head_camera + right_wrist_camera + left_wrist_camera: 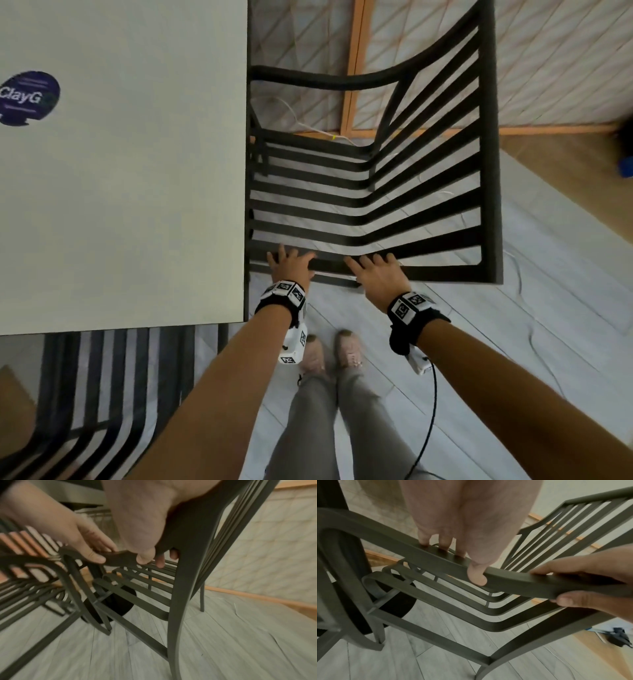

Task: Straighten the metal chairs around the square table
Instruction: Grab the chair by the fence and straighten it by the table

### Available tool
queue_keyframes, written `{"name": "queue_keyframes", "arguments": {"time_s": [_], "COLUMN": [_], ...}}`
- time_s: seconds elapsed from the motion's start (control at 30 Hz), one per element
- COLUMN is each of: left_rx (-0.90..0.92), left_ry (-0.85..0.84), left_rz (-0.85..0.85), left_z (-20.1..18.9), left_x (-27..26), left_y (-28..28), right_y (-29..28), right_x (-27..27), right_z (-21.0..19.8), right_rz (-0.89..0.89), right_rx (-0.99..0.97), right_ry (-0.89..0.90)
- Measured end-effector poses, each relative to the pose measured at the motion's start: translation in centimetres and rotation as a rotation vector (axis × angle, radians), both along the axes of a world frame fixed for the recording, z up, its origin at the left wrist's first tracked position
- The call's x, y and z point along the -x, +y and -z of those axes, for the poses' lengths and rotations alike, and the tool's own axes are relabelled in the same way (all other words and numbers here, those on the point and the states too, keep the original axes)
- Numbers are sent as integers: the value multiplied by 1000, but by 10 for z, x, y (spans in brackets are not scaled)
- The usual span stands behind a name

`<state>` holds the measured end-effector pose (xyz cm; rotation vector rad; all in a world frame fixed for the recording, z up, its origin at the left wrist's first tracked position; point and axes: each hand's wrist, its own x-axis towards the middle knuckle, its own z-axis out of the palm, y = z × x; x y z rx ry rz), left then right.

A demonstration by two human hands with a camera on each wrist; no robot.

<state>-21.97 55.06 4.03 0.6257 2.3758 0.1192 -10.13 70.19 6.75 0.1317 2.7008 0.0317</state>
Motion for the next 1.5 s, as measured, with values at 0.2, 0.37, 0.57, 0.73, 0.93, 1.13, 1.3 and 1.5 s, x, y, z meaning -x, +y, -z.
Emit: {"name": "queue_keyframes", "arguments": {"time_s": [0.2,0.37,0.57,0.73,0.93,1.13,1.3,1.5], "left_rx": [-28,-65,-87,-87,-108,-110,-113,-103], "left_ry": [-43,-38,-35,-51,-73,-59,-5,3], "left_rz": [-32,-60,-72,-76,-79,-92,-89,-106], "left_z": [-5,-5,-5,-4,-10,-6,2,-4], "left_x": [9,14,23,33,42,20,17,34], "left_y": [23,45,48,42,38,22,10,18], "right_y": [32,61,68,63,61,50,35,41], "right_x": [14,29,44,54,63,43,36,53], "right_z": [0,-5,-9,-10,-8,-2,1,5], "right_rz": [-35,-70,-88,-111,-131,-148,-128,-114], "right_rx": [-10,-6,-3,-10,2,23,4,2], "right_ry": [-30,-26,-38,-38,-31,-27,-11,10]}}
